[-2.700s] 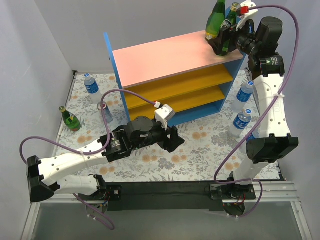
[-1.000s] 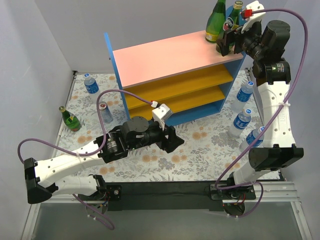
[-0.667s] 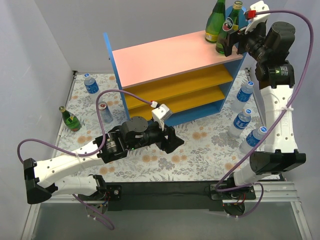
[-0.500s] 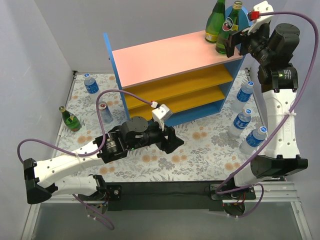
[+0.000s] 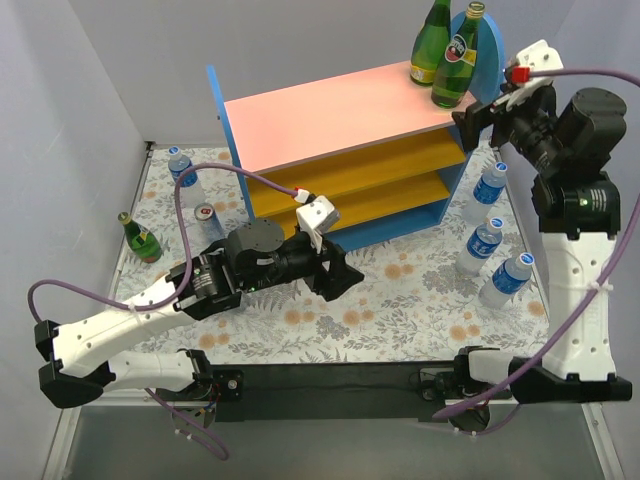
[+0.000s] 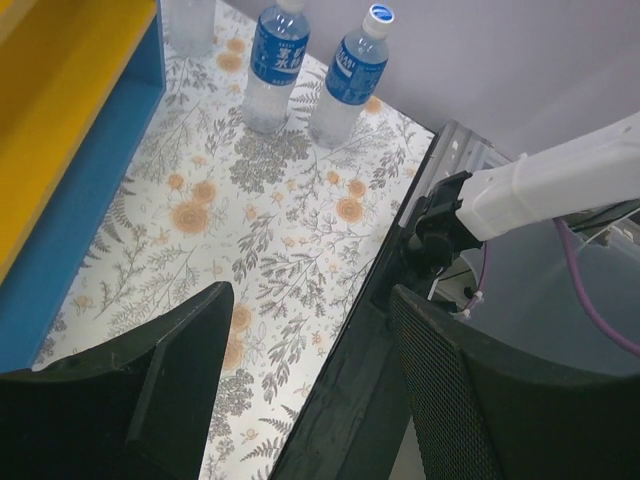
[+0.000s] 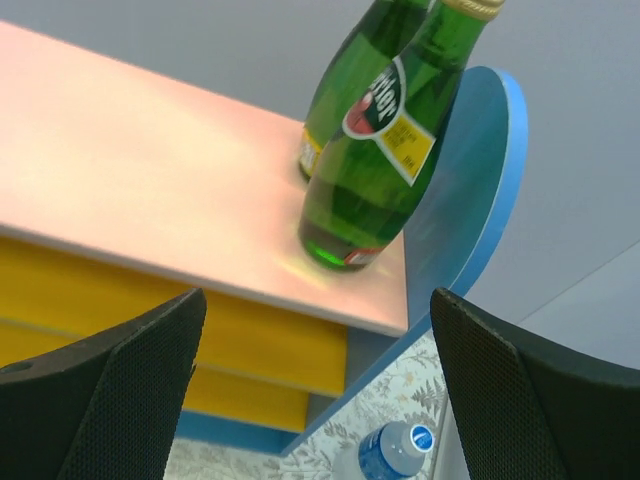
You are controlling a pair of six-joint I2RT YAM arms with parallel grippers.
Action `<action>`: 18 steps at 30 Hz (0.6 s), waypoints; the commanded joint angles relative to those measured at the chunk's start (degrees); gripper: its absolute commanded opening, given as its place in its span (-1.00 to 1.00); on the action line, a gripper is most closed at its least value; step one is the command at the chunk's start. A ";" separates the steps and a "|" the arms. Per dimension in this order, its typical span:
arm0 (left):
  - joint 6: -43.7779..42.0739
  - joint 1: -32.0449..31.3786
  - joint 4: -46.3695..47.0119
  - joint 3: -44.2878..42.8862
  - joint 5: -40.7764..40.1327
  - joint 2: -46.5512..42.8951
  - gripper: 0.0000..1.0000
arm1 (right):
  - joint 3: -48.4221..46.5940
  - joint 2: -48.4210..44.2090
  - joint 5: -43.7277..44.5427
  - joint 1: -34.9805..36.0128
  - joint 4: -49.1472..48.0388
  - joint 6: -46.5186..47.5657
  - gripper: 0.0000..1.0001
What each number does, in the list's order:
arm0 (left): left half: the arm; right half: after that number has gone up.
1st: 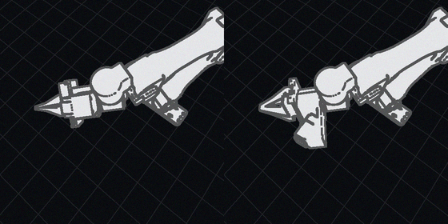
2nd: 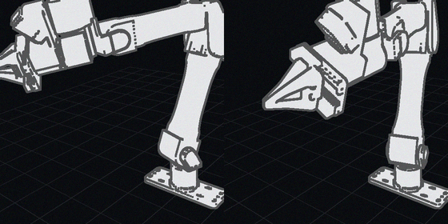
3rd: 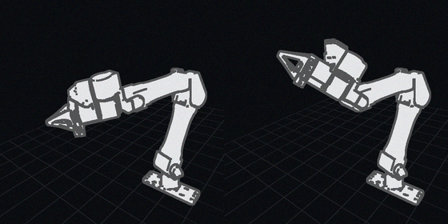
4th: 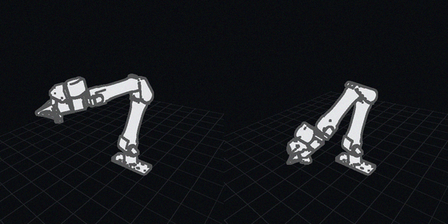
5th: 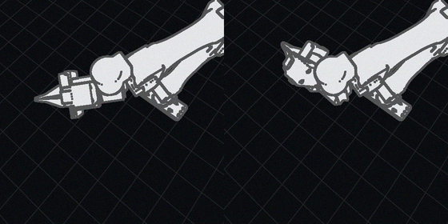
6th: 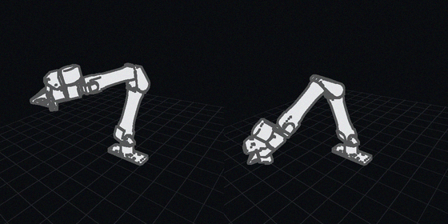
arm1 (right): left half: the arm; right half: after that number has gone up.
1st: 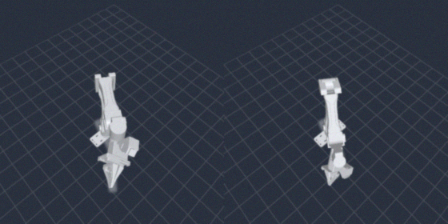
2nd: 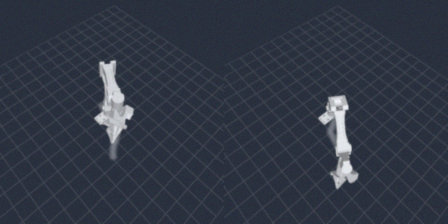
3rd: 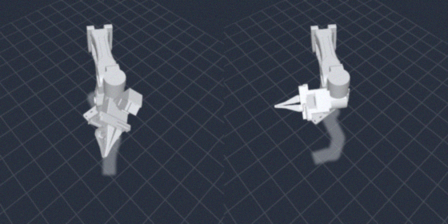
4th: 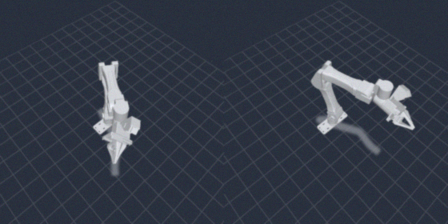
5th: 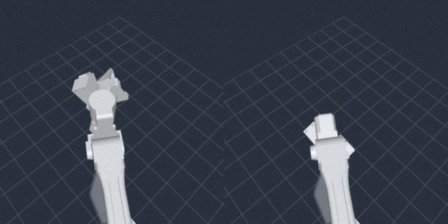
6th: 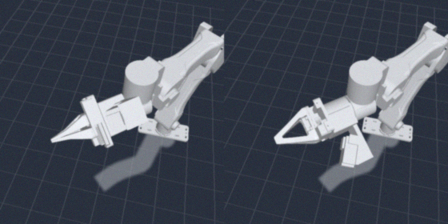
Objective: Place and organize the beverage onto the shelf
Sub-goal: Place the drink on the shelf.
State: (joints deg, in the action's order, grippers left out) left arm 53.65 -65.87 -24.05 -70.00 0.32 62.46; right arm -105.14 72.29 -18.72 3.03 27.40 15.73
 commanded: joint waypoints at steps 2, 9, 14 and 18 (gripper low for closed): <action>-3.98 -0.32 -7.14 -7.33 1.97 -0.67 0.26 | 5.73 -8.73 -5.26 -0.13 2.56 5.62 0.97; -7.94 -0.32 -16.80 -24.12 -6.02 4.42 0.26 | 20.83 -19.11 -18.96 -0.13 8.02 12.22 0.97; -10.49 -0.32 -19.71 -37.45 -12.61 10.73 0.33 | 34.02 -23.07 -32.85 -0.13 11.53 17.14 0.96; -12.69 0.56 -24.54 -52.64 -19.99 18.74 0.39 | 41.15 -24.74 -35.86 0.22 11.98 19.95 0.95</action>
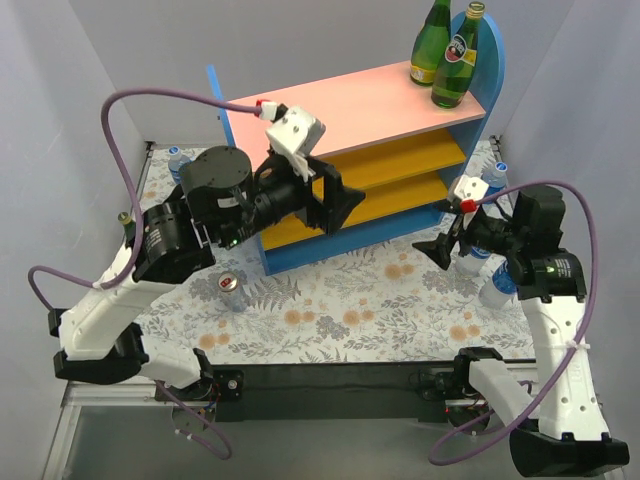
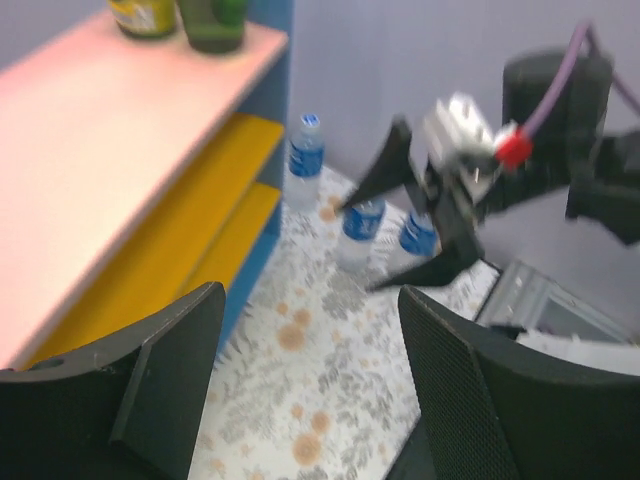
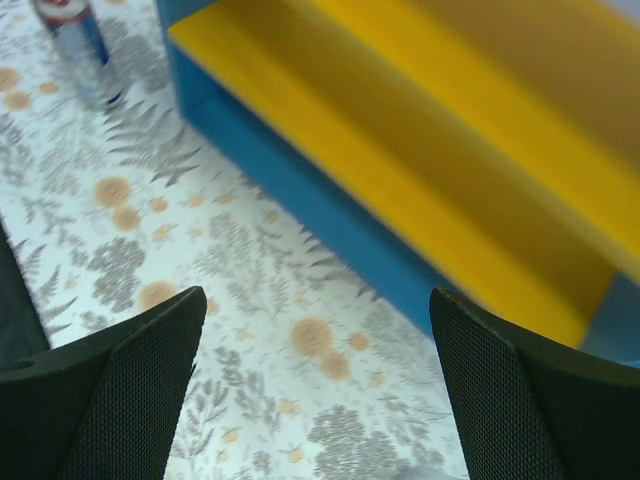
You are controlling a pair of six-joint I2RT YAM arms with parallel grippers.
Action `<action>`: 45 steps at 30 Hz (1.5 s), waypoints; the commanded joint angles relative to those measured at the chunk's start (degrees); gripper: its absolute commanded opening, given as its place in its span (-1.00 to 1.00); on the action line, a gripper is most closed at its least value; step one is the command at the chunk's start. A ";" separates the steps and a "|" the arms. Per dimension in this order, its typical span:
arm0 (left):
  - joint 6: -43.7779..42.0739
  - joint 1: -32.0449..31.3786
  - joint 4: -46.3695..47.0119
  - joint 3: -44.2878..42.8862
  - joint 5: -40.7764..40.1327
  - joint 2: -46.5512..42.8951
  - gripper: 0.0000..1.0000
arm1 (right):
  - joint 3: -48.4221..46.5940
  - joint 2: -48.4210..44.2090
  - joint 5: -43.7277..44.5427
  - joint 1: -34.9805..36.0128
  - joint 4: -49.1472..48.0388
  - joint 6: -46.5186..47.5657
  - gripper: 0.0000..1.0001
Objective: Place and organize the beverage onto the shelf
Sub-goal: Place the drink on the shelf, then pick up the drink from the center of the board.
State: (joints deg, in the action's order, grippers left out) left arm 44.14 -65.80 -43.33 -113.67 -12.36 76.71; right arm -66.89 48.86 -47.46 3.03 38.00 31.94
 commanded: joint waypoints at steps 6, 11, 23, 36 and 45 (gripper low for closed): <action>-8.80 4.36 1.91 -14.65 -19.36 7.23 0.49 | 9.84 -1.23 -7.29 1.28 1.20 6.99 0.93; -15.20 4.80 13.60 -12.47 -30.33 2.06 0.50 | 13.45 -0.61 -7.73 1.37 0.67 8.48 0.92; -31.57 4.80 28.29 -7.89 -45.56 -0.68 0.63 | 20.13 0.62 -8.09 1.37 -5.83 5.76 0.92; -39.56 7.61 40.06 -14.91 -38.36 8.98 0.65 | 23.03 -0.70 -6.15 1.28 -7.32 4.97 0.93; -42.91 22.81 57.36 -11.14 -30.89 13.38 0.67 | 24.44 -0.96 -5.01 1.28 -7.50 4.88 0.95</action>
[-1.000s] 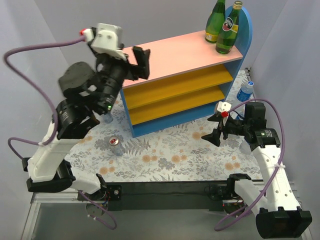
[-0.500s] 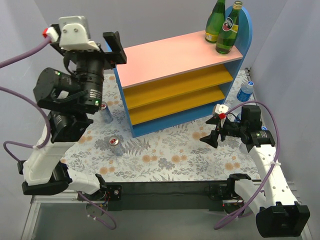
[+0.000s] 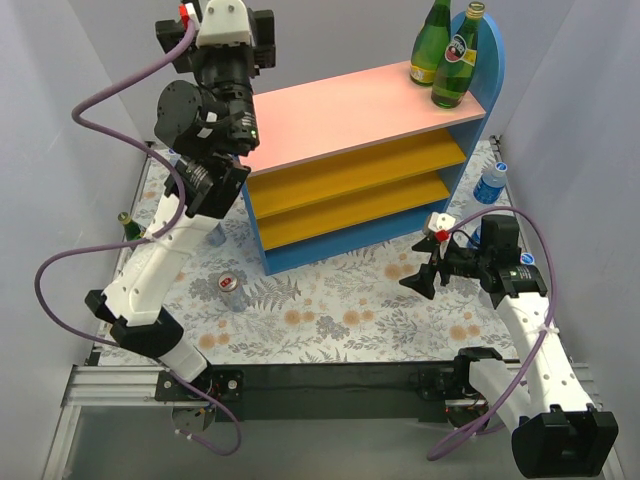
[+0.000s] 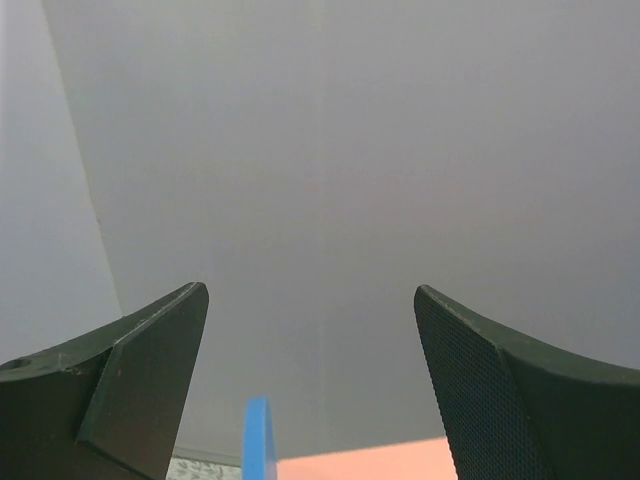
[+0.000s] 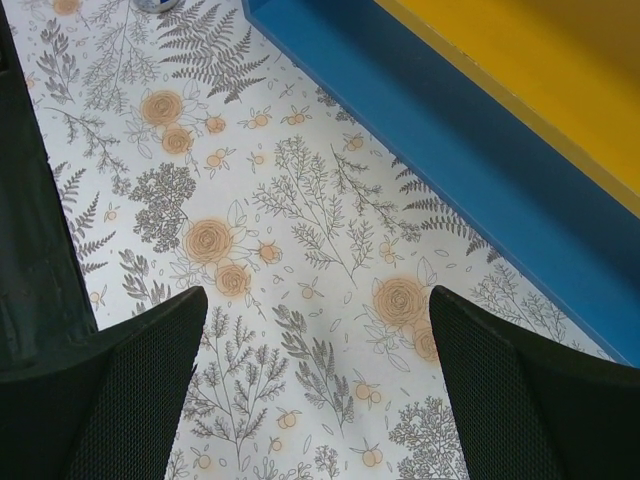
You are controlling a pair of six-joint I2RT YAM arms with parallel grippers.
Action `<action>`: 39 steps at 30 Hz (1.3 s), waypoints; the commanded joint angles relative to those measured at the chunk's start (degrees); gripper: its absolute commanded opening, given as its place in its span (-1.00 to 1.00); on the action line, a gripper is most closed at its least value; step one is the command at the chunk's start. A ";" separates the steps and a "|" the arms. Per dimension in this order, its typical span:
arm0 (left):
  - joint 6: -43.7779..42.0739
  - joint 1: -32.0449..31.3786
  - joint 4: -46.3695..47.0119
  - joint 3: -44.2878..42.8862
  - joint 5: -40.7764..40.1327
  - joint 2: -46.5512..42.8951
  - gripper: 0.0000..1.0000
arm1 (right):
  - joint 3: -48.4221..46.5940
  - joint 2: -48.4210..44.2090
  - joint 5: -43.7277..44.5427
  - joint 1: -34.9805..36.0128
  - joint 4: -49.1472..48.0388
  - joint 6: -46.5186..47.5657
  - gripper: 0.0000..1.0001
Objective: Place and organize the beverage onto the shelf
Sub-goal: Pick up the drink from the center of the board.
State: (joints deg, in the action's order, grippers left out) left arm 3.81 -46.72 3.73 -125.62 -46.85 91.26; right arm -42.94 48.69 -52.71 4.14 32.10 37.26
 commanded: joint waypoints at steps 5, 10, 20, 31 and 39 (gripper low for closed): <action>0.74 13.29 14.73 2.84 7.99 -1.09 0.67 | 1.10 -0.96 0.59 -0.01 -1.95 -0.52 0.96; 10.21 24.79 12.02 6.42 11.34 -1.34 0.69 | 1.98 -1.40 0.94 -0.10 -2.13 -0.52 0.96; 26.58 42.56 8.67 24.77 11.25 -10.91 0.76 | 2.95 -1.14 0.06 -0.36 -2.74 -0.52 0.96; 48.11 50.67 -13.37 47.47 11.87 -24.36 0.96 | 4.18 -0.61 -1.08 -0.36 -3.62 -0.69 0.97; 63.48 50.67 -30.61 57.41 9.86 -32.02 0.96 | 3.65 1.06 -0.91 -0.45 -3.62 -1.40 0.97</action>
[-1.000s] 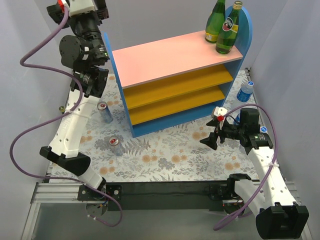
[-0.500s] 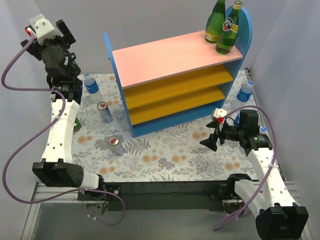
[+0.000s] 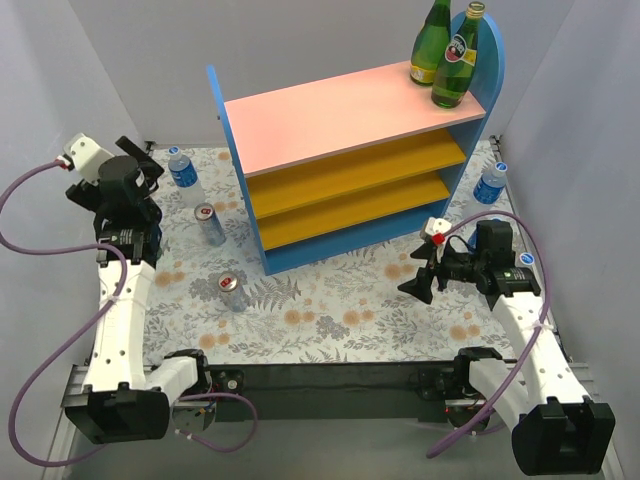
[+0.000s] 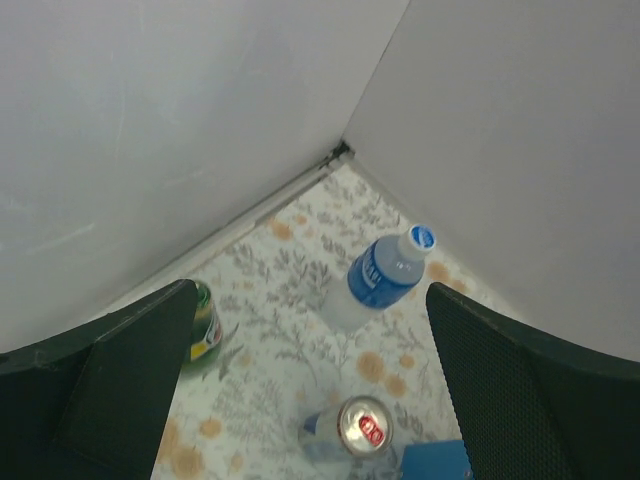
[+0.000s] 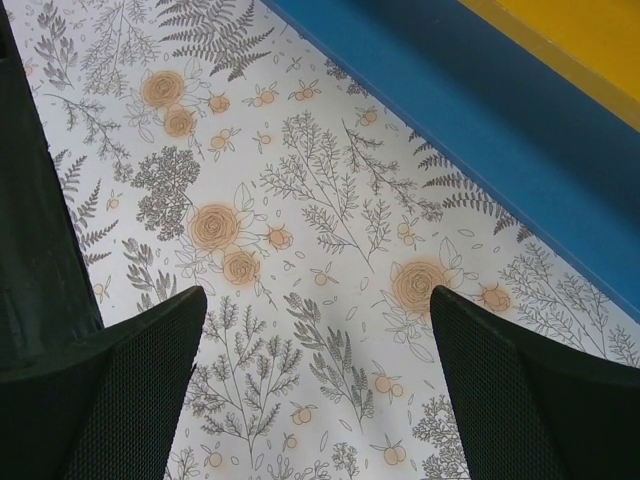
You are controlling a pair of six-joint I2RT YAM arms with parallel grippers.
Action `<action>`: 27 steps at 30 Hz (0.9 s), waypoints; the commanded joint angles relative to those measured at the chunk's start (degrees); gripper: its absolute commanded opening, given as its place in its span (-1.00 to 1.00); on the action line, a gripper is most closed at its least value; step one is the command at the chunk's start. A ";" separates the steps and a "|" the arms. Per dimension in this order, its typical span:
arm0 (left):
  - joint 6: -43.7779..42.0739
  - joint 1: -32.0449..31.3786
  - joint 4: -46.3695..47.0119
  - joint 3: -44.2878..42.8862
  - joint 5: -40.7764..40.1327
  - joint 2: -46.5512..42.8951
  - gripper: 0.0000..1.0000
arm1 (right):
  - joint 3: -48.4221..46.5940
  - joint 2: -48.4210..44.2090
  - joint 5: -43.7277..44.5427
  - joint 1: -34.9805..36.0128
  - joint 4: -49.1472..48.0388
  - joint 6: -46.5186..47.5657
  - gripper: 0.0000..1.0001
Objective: Place and organize the beverage onto the shelf
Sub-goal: Pick up the drink from the center of the board.
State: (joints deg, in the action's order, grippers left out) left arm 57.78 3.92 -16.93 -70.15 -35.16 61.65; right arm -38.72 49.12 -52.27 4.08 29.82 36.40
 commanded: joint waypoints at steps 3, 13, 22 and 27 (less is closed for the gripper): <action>12.78 0.03 -14.00 4.57 -4.21 -2.41 0.96 | -0.92 1.32 -1.08 -0.30 -1.44 -0.72 0.96; 19.13 0.12 -18.06 9.41 -11.86 0.06 0.95 | -1.10 4.75 -1.34 -0.38 3.48 6.74 0.97; 16.41 2.93 -7.87 17.14 -11.25 3.56 0.85 | -3.90 10.81 -3.80 -0.38 4.19 10.18 0.96; 15.09 5.48 -3.29 17.06 -12.21 8.31 0.79 | -7.15 14.77 -5.03 -0.30 4.10 8.34 0.96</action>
State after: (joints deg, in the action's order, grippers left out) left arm 73.71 8.34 -25.23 -52.84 -44.99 69.08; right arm -42.04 62.83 -54.50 3.86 33.91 44.88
